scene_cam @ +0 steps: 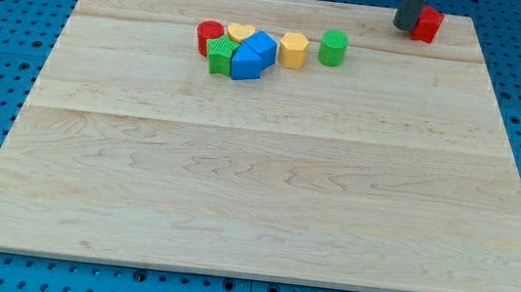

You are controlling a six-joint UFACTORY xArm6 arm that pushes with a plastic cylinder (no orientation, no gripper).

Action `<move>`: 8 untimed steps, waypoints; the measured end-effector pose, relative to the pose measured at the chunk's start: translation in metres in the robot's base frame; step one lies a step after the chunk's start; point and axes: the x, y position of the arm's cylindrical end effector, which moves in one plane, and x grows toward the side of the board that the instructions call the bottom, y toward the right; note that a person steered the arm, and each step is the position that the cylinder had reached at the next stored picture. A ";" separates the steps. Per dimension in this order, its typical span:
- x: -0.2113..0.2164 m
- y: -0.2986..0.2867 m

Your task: Slide the green circle to the red star

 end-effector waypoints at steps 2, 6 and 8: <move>0.013 -0.113; 0.066 -0.107; 0.108 -0.044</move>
